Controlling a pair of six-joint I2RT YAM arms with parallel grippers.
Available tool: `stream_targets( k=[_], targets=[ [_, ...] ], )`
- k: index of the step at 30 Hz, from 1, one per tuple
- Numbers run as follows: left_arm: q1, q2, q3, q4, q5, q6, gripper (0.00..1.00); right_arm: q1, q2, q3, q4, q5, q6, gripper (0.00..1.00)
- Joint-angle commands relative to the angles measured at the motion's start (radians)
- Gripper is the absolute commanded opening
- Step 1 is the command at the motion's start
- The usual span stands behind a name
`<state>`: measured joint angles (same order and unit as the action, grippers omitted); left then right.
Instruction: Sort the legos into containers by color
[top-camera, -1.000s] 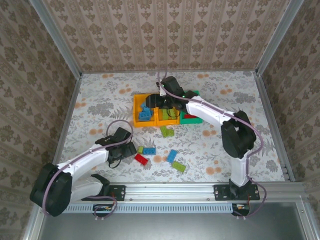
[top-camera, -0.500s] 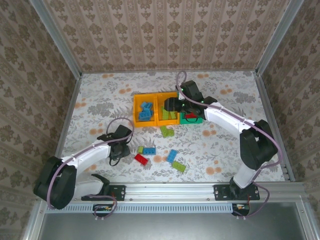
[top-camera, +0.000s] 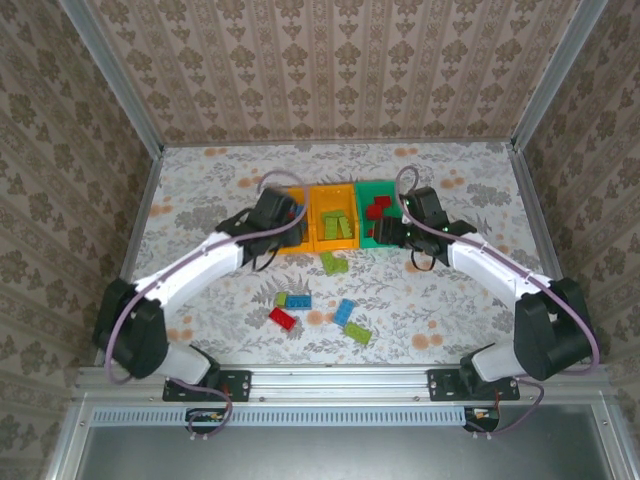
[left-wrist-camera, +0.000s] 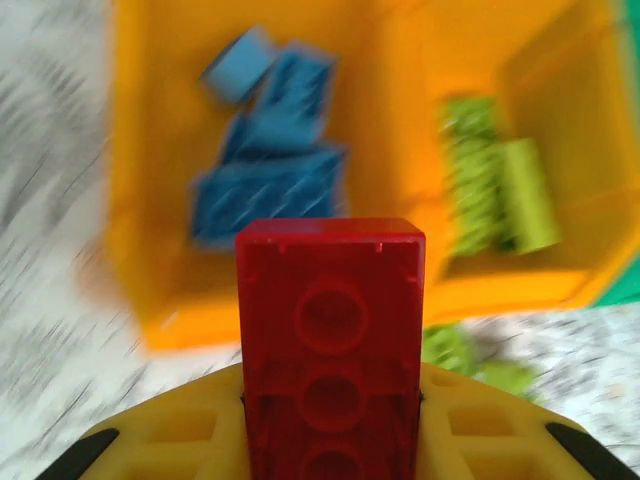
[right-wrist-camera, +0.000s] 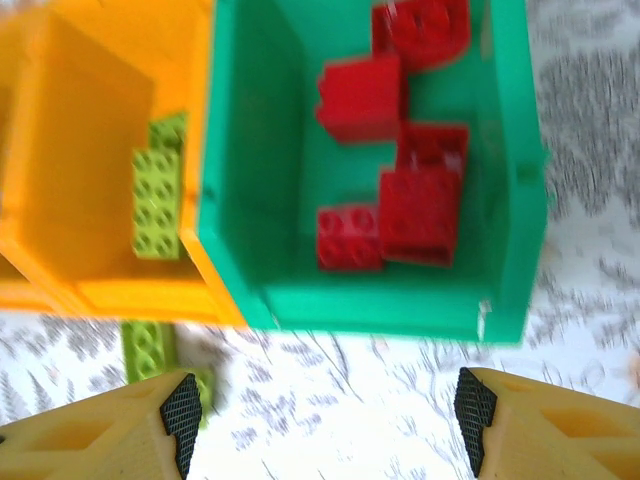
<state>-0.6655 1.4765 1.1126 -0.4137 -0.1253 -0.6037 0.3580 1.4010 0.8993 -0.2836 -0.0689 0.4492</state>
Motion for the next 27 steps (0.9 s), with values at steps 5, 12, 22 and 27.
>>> stream_targets(
  k=[5,12,22,27],
  targets=[
    [-0.072,0.321,0.390,0.034,0.138,0.249,0.27,0.006,-0.179,-0.180,-0.055,0.050,0.087,0.71],
    [-0.084,0.569,0.635,0.101,0.355,0.266,0.28,0.014,-0.265,-0.260,-0.081,0.046,0.125,0.71],
    [-0.082,0.719,0.749,0.123,0.431,0.213,0.42,0.016,-0.292,-0.292,-0.080,0.032,0.145,0.71],
    [-0.083,0.695,0.707,0.153,0.423,0.188,0.68,0.048,-0.296,-0.292,-0.062,0.014,0.123,0.71]
  ],
)
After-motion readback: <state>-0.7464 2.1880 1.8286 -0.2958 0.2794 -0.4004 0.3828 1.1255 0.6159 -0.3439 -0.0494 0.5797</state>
